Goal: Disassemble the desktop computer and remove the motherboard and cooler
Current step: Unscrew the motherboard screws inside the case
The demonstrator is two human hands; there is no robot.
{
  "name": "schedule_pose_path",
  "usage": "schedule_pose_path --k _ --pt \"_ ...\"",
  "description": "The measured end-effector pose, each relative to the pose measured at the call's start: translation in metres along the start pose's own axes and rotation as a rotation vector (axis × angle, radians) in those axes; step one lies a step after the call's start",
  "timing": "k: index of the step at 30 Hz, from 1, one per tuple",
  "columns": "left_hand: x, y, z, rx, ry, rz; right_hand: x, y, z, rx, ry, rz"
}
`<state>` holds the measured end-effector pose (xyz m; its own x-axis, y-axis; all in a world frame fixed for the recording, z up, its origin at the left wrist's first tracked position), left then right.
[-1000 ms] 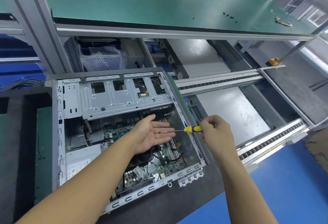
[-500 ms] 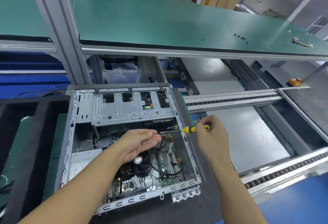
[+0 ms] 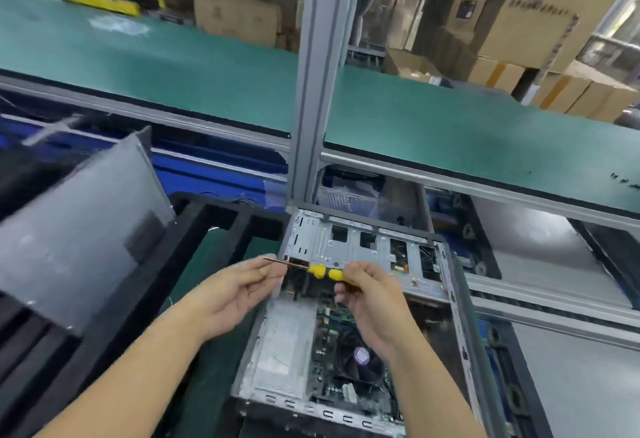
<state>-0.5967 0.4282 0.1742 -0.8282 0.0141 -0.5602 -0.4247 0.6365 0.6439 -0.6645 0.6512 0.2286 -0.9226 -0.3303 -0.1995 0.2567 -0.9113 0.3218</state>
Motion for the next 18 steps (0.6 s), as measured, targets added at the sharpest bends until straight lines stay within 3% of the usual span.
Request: schedule_pose_path --k 3,6,11,18 --pt "-0.024 -0.049 -0.022 -0.003 0.061 -0.127 -0.002 0.046 -0.015 -0.001 0.066 0.171" --pt "-0.042 -0.098 -0.028 0.089 -0.003 -0.227 -0.006 0.085 -0.031 -0.052 0.092 0.246" --pt "-0.054 -0.157 -0.02 0.274 -0.165 -0.296 -0.008 0.128 -0.059 -0.133 0.111 0.248" --pt "-0.041 -0.189 0.041 0.766 -0.426 -0.304 -0.014 0.146 -0.088 -0.274 0.103 0.177"
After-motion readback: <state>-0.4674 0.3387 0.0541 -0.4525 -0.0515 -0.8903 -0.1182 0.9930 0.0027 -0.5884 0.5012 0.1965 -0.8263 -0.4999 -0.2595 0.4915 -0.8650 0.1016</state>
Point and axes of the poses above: each hand's wrist, its own x-axis towards the middle knuckle, its own y-axis out of the palm, z = x × y, the point moved 1 cm from there along x, towards the middle knuckle, and after that the axes turned 10 degrees about -y, right-handed, at the moved point
